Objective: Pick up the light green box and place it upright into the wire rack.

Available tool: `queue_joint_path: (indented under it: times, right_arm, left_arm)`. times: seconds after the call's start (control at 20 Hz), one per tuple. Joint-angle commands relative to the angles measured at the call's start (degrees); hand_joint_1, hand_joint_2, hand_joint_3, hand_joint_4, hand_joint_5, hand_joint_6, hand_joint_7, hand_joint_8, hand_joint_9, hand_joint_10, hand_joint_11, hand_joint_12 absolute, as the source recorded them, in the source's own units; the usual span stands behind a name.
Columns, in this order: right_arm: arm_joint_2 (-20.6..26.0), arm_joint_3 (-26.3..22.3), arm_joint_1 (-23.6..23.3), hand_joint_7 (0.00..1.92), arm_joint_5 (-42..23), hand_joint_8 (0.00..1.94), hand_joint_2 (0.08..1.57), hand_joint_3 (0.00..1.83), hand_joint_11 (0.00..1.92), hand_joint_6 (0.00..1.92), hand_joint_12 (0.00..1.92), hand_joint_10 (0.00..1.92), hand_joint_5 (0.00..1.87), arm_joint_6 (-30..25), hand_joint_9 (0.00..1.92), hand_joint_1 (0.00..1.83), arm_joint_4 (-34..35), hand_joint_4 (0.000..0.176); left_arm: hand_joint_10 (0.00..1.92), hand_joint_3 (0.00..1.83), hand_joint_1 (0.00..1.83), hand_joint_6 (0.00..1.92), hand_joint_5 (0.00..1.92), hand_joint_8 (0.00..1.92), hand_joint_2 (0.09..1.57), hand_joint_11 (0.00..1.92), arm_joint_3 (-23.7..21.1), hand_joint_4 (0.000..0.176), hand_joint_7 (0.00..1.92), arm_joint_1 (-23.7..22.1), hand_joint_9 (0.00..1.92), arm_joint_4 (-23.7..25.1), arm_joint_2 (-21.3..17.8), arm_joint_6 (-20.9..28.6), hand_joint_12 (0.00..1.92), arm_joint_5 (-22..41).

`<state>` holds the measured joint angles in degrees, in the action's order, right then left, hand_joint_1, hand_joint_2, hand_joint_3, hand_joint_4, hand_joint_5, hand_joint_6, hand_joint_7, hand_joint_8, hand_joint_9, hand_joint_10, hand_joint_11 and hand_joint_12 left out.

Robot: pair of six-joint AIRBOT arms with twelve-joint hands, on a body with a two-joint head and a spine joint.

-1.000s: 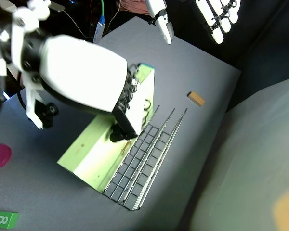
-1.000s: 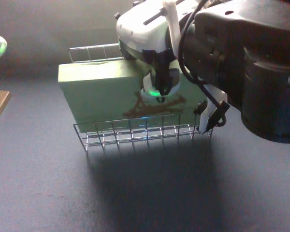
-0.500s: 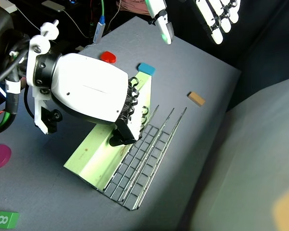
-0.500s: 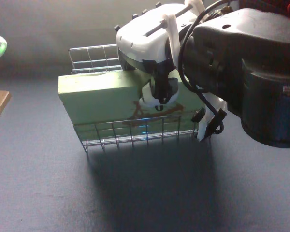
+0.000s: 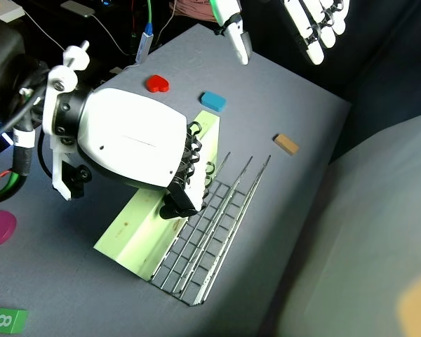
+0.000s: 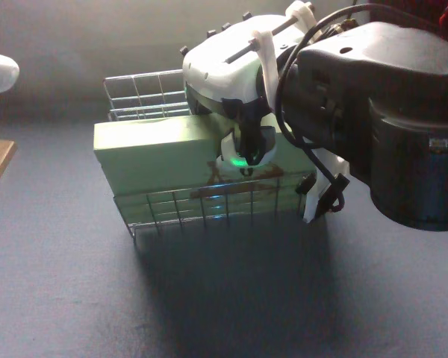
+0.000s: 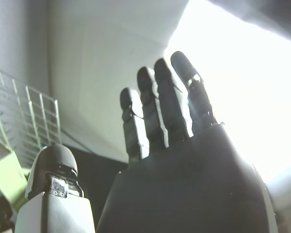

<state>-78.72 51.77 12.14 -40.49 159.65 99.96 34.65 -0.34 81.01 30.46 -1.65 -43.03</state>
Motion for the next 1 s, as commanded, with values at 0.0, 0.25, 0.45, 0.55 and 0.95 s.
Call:
queue_joint_path:
  times: [0.0, 0.25, 0.45, 0.55, 0.95]
  right_arm:
    - [-0.09, 0.18, -0.13, 0.92, 0.29, 1.08, 1.15, 0.0, 0.77, 1.02, 1.36, 1.36, 0.84, -0.02, 0.86, 1.36, -3.99, 0.0]
    - [-0.11, 0.29, 0.07, 0.76, 0.3, 0.4, 1.14, 0.0, 0.58, 0.57, 1.23, 0.5, 0.7, 0.08, 0.75, 1.03, -4.02, 0.0]
    - [-0.08, 0.27, -0.05, 0.72, 0.42, 0.01, 1.08, 0.0, 0.39, 0.0, 1.12, 0.11, 0.62, 0.33, 0.65, 0.83, -4.02, 0.0]
    - [0.16, 0.18, -0.27, 0.58, 0.5, 0.0, 1.06, 0.0, 0.25, 0.0, 1.06, 0.03, 0.48, 0.55, 0.52, 0.74, -4.01, 0.0]
    - [9.64, -6.68, -6.28, 0.41, 4.03, 0.01, 1.02, 0.0, 0.11, 0.01, 0.99, 0.0, 0.36, 0.0, 0.39, 0.6, -4.05, 0.0]
  left_arm:
    - [0.0, 0.0, 0.19, 0.01, 0.38, 0.01, 1.17, 0.0, -0.21, 0.088, 0.41, -0.7, 0.3, 4.93, -0.08, -0.05, 0.83, 0.29]
    - [0.0, 0.0, 0.19, 0.0, 0.36, 0.01, 1.17, 0.0, -0.19, 0.089, 0.41, -0.98, 0.31, 4.92, -0.06, 0.26, 0.83, 0.82]
    - [0.0, 0.0, 0.19, 0.0, 0.37, 0.0, 1.17, 0.0, -0.16, 0.089, 0.41, -1.1, 0.31, 4.31, -0.03, -0.02, 0.82, 0.85]
    - [0.0, 0.0, 0.19, 0.0, 0.38, 0.0, 1.17, 0.0, -0.18, 0.088, 0.41, -1.09, 0.31, 4.31, -0.03, -0.12, 0.82, 0.88]
    - [0.0, 0.0, 0.19, 0.0, 0.35, 0.0, 1.17, 0.0, -0.94, 0.089, 0.41, -1.35, 0.31, 3.58, 4.02, 0.91, 0.82, -0.23]
